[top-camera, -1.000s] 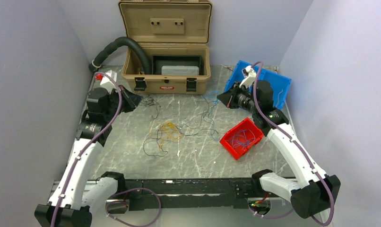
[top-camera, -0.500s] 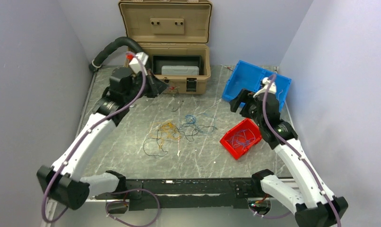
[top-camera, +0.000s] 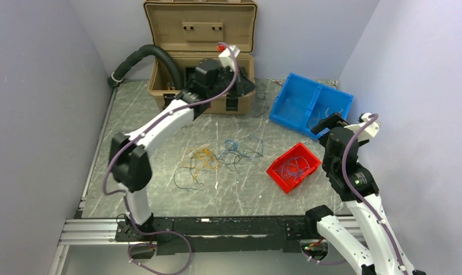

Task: Untangle the cables
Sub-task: Place the cable in the bin.

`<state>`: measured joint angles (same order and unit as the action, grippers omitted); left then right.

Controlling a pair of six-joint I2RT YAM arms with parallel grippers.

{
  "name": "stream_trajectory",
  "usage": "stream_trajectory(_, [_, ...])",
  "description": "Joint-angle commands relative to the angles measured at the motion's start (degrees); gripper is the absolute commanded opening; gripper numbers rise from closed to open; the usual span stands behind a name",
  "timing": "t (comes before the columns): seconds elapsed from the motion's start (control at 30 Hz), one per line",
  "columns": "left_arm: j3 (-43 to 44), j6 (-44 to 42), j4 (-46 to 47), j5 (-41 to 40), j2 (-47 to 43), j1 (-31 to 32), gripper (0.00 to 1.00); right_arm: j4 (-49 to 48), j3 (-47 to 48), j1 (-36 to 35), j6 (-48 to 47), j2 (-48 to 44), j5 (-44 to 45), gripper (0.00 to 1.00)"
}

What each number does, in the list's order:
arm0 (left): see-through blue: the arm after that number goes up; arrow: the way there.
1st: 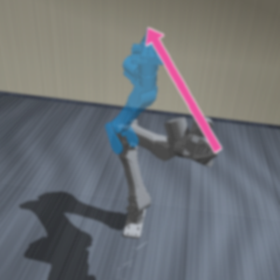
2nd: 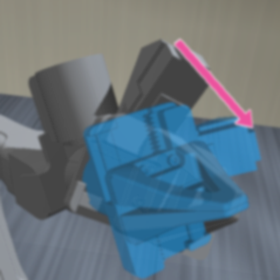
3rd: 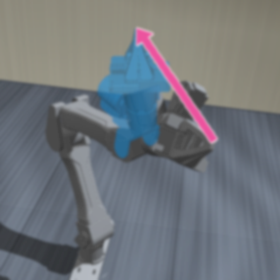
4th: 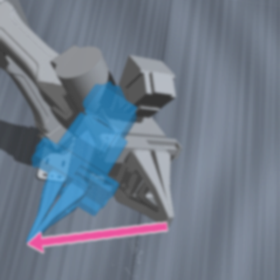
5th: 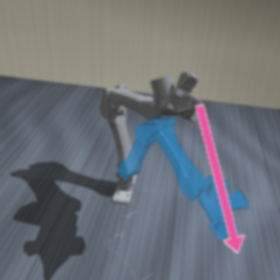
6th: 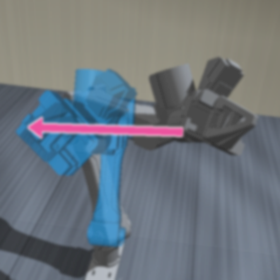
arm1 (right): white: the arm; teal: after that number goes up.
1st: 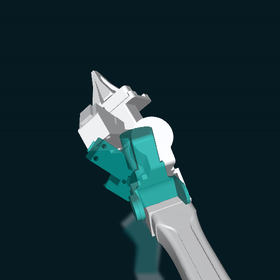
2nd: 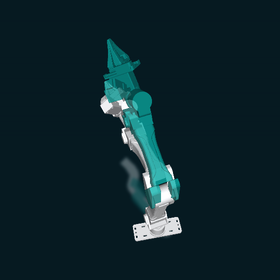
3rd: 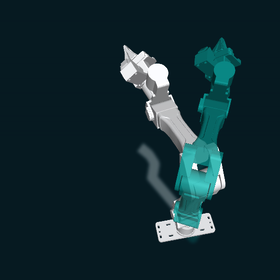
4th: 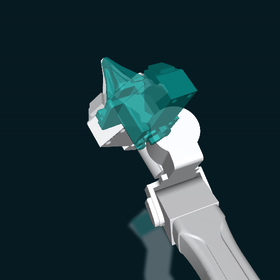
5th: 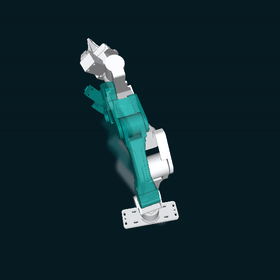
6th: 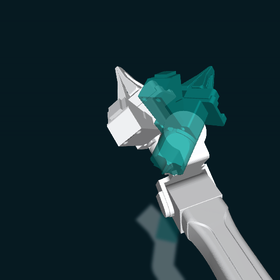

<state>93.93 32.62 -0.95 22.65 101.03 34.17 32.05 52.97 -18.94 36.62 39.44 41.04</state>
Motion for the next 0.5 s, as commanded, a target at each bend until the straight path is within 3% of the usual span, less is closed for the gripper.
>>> stream_trajectory(0.0, [11.79, 3.39, 12.56, 6.2, 11.51, 1.83, 0.0, -2.83, -0.69, 0.13, -0.48, -1.5, 6.11, 0.82])
stream_trajectory(0.2, [35.87, 10.05, 11.99, 7.03, 31.73, 3.42, 0.0, -6.64, -1.28, 0.14, -2.79, -1.58, 6.47, 0.82])
stream_trajectory(0.37, [41.82, 10.87, 15.14, 0.62, 38.85, 4.96, 0.0, -9.01, -1.08, 0.17, -3.84, -1.25, 6.14, 0.82])
stream_trajectory(0.47, [43.91, 9.41, 15.22, -4.03, 41.77, 5.47, 0.09, -10.08, -1.38, 0.23, -3.73, -0.86, 5.06, 0.81])
